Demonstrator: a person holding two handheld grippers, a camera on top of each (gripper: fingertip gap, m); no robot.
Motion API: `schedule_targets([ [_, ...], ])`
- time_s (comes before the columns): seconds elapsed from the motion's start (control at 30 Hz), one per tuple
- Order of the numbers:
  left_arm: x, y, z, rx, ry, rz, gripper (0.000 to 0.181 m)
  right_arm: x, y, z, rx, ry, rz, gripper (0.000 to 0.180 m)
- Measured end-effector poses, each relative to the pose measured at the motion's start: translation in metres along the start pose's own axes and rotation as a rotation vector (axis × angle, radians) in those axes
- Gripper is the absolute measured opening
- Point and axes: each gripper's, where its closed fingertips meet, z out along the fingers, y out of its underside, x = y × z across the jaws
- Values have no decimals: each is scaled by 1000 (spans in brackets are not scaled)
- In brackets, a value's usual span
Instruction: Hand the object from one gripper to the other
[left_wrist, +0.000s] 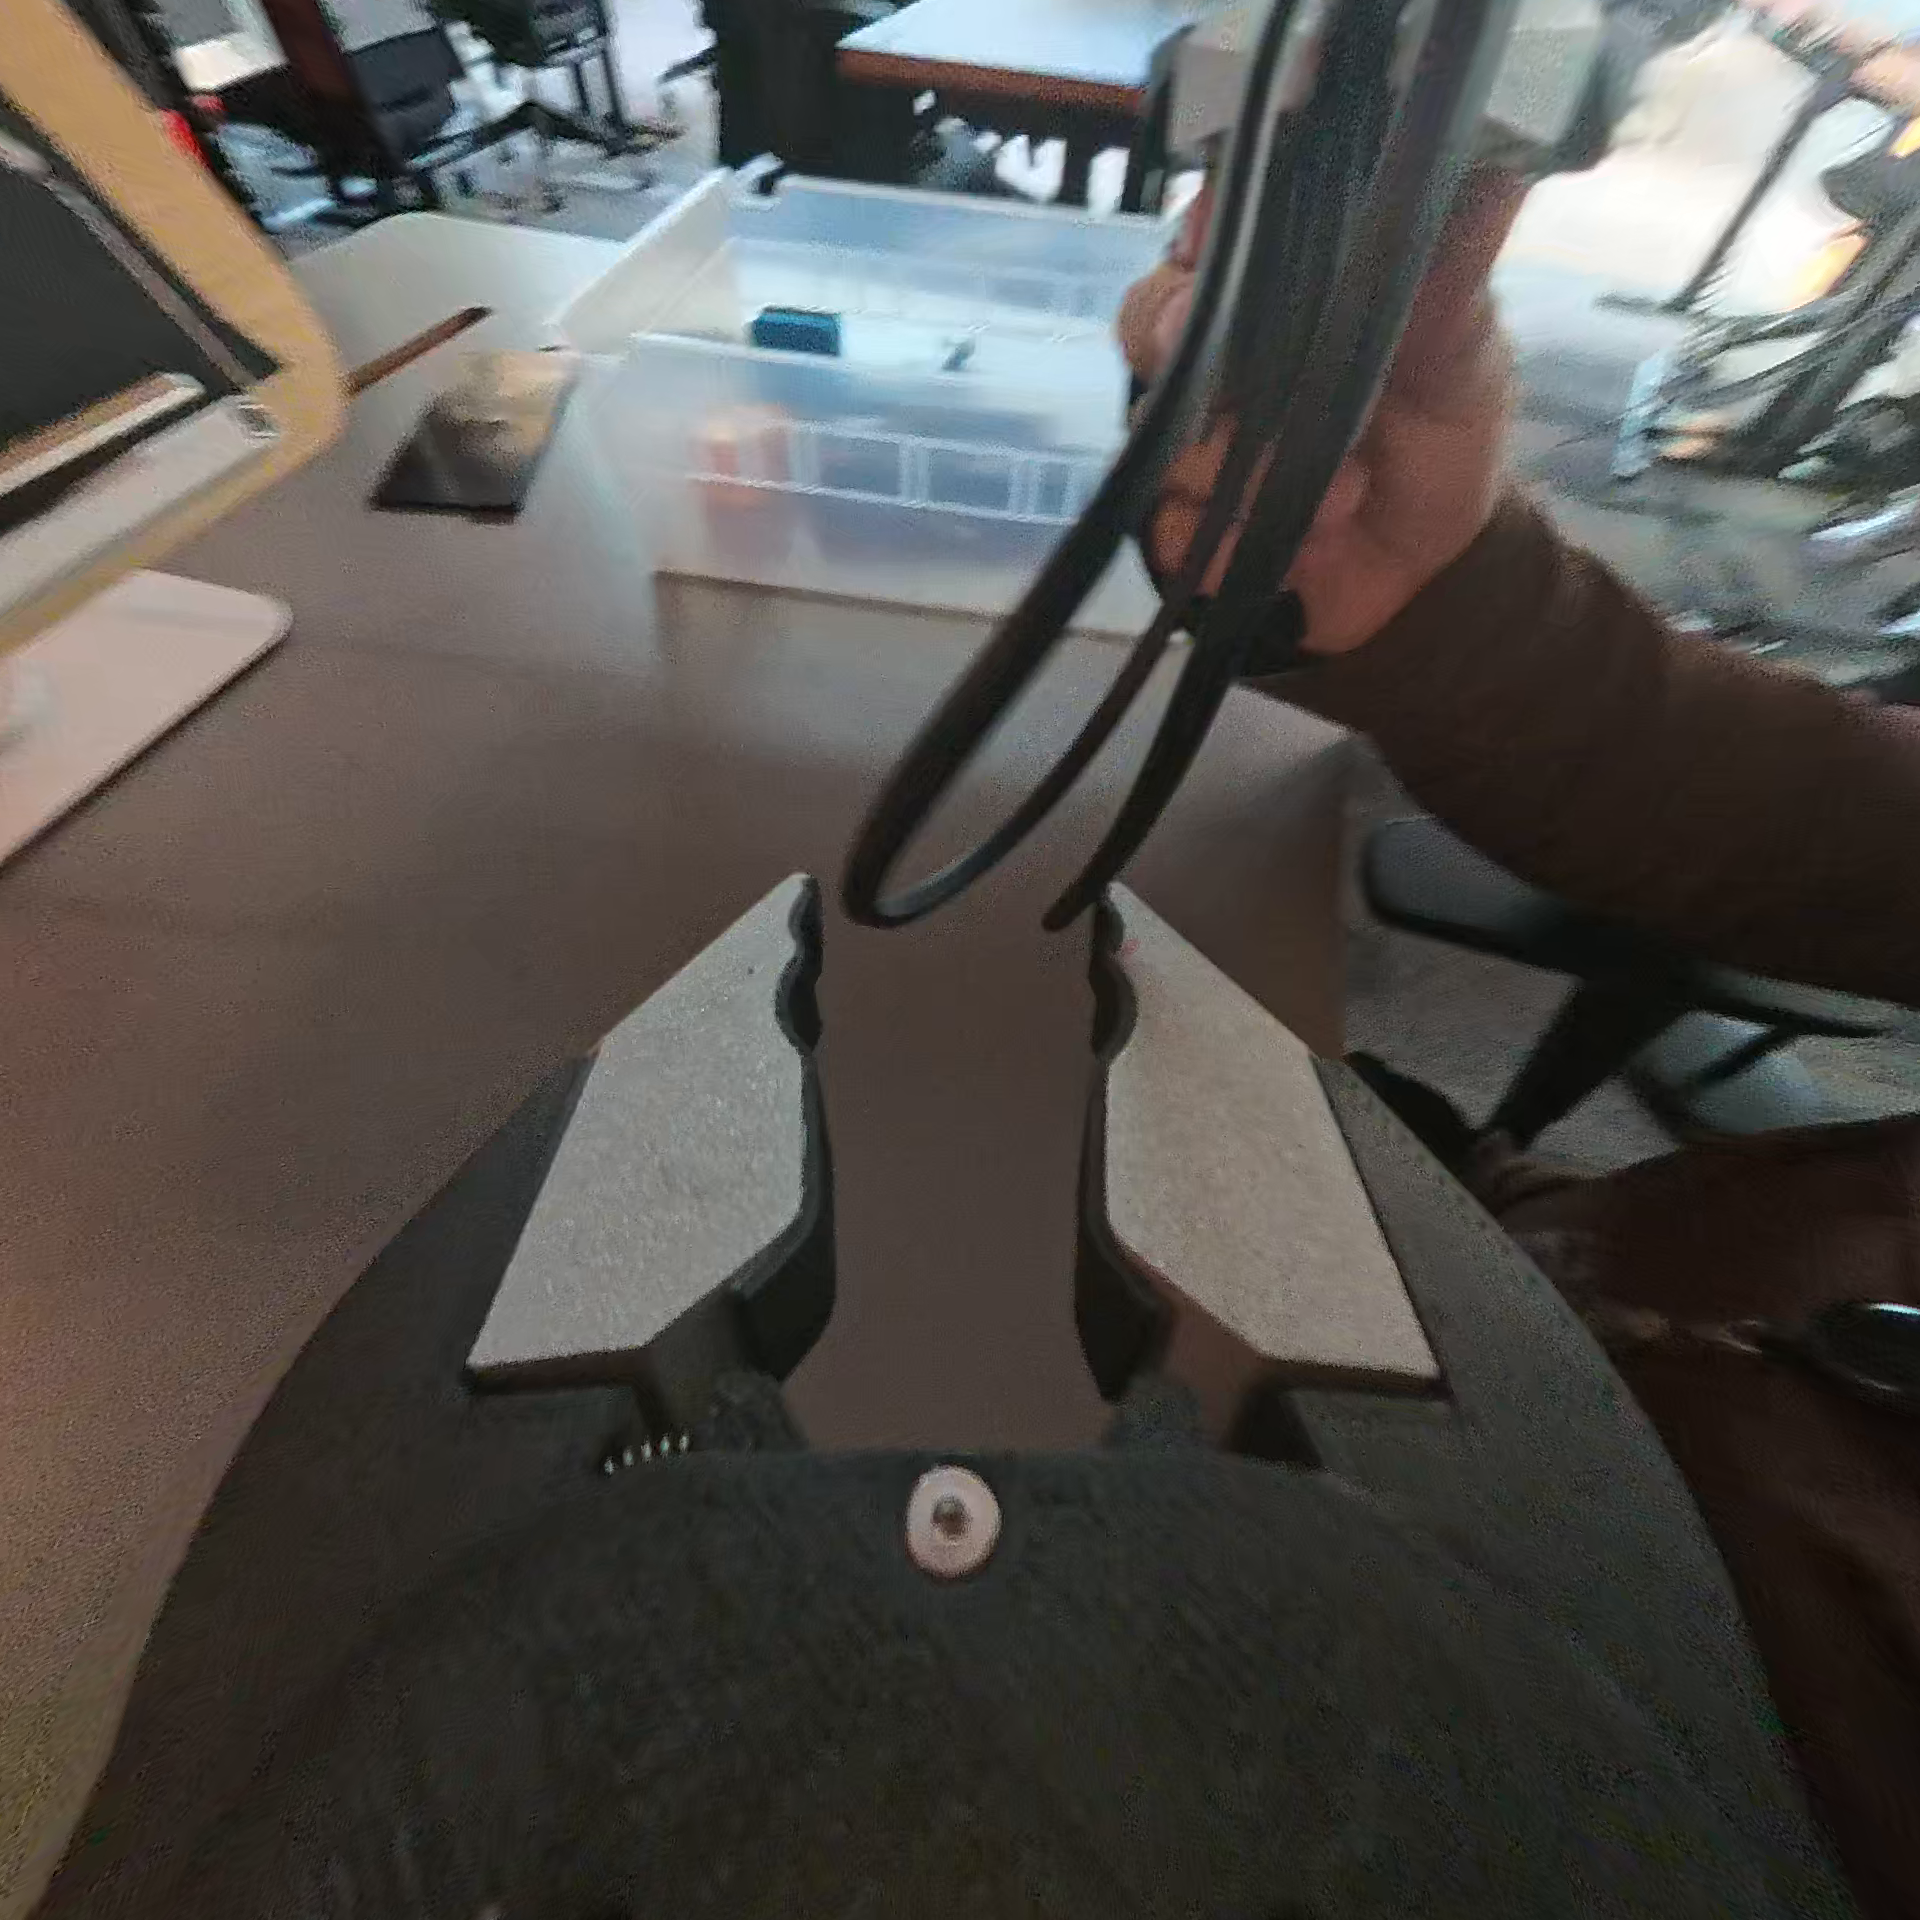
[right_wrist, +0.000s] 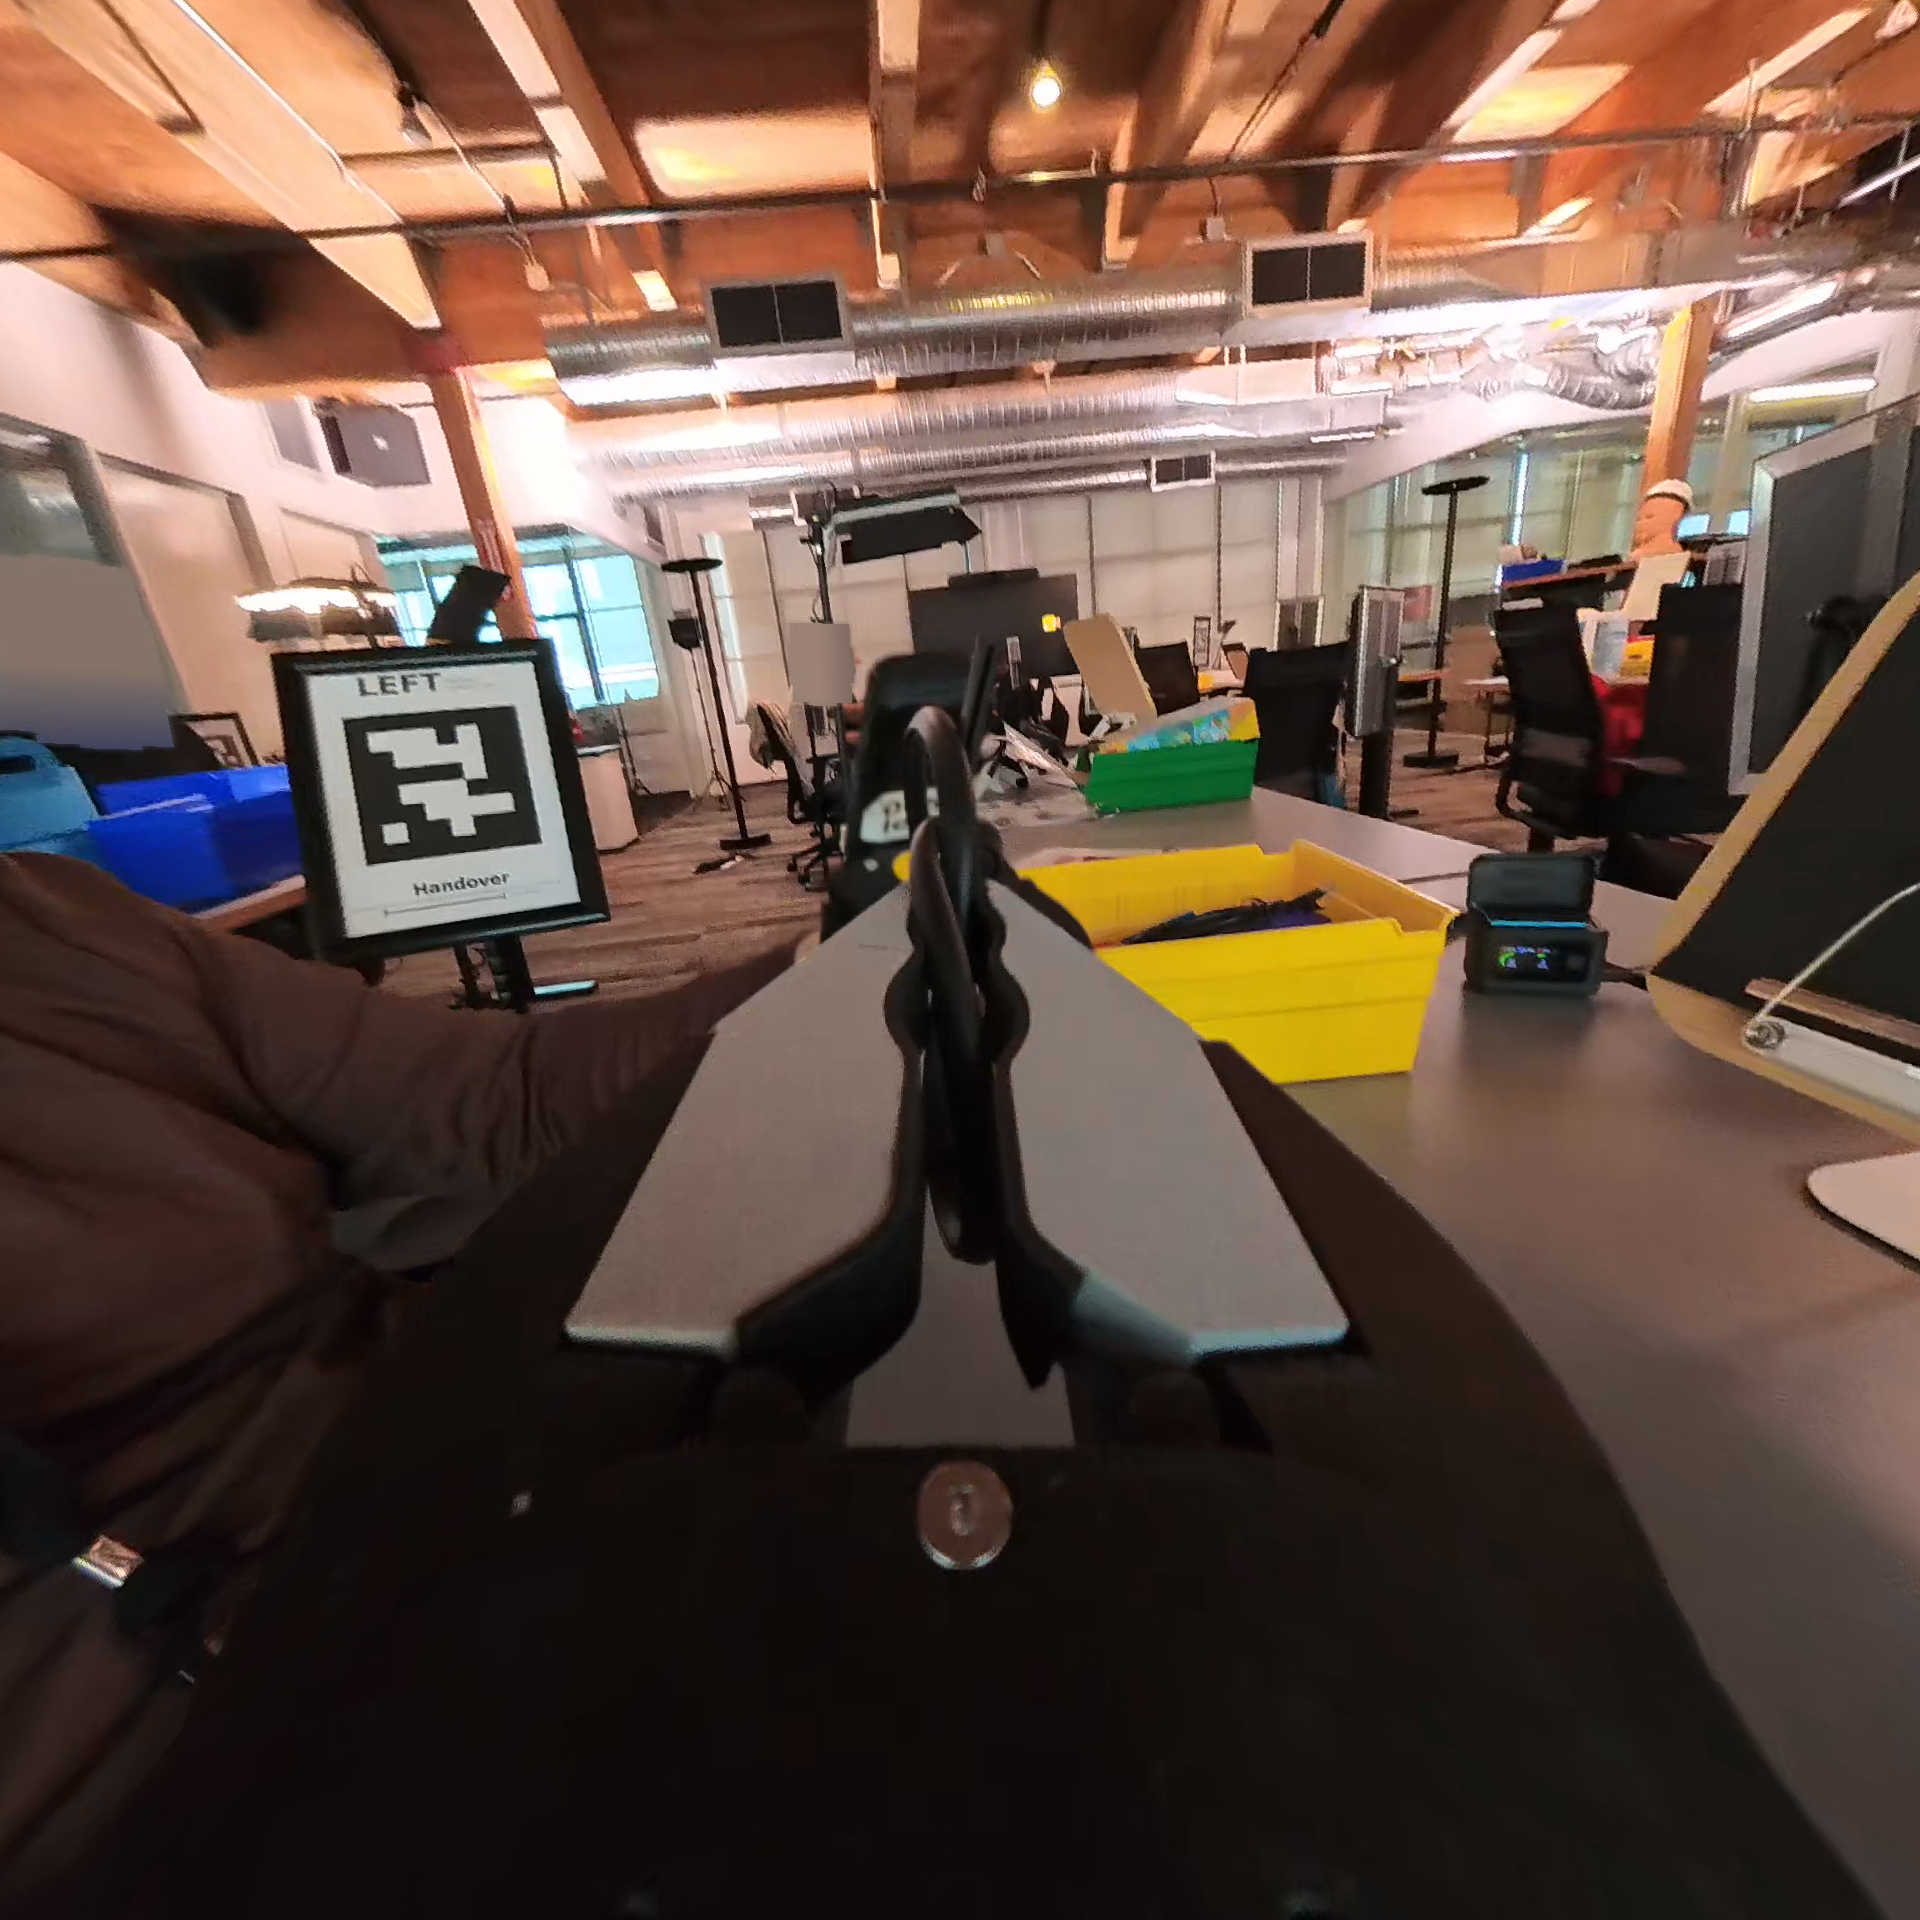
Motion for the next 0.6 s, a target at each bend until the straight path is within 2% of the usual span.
schedule_targets([
  [0.03, 7, -1, 5, 26, 41, -9, 47, 0, -2, -1, 9, -4, 2, 1],
  [0.07, 8, -2, 9, 47, 39, -4, 33, 0, -3, -3, 12, -5, 3, 1],
  [0.1, 2, -2, 13, 57, -8, 7, 4, 1, -3, -4, 11, -2, 1, 1],
  [0.17, -8, -7, 15, 89, -62, 8, 2, 6, -1, -7, -1, 20, -6, 1],
  [0.23, -6, -16, 12, 145, -13, -29, 2, 10, -3, -12, 15, 25, 5, 1],
  [0.3, -14, -21, 8, 166, -42, -45, 1, 18, -2, -17, 4, 59, 10, 1],
  [0.47, -34, -25, -9, 144, -132, -53, 1, 53, 36, -29, -226, 235, -12, 1],
  [0.53, -43, -32, -21, 146, -189, -44, 1, 60, 48, -31, -284, 259, 24, 6],
  [0.6, -47, -41, -31, 143, -219, -45, 1, 67, 53, -31, -292, 284, 51, 18],
])
